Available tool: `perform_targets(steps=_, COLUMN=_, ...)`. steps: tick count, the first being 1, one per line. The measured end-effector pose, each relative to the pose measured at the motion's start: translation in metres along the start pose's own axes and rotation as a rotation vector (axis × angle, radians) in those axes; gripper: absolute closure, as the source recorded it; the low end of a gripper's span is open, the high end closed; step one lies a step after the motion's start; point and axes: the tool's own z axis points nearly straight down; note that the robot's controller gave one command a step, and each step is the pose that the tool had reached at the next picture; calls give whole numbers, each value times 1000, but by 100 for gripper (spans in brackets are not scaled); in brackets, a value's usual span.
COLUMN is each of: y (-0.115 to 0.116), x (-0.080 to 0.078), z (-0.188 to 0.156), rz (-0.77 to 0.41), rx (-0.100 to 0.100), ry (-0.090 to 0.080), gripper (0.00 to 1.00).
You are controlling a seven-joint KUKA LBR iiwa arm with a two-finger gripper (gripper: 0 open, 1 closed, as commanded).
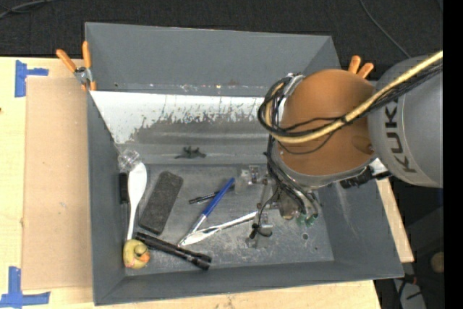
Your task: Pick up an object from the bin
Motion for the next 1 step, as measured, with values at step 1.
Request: perform_targets(steps=1, y=-1, x=-2, z=-2, rz=4, rx=0, ry=-6, gripper=0)
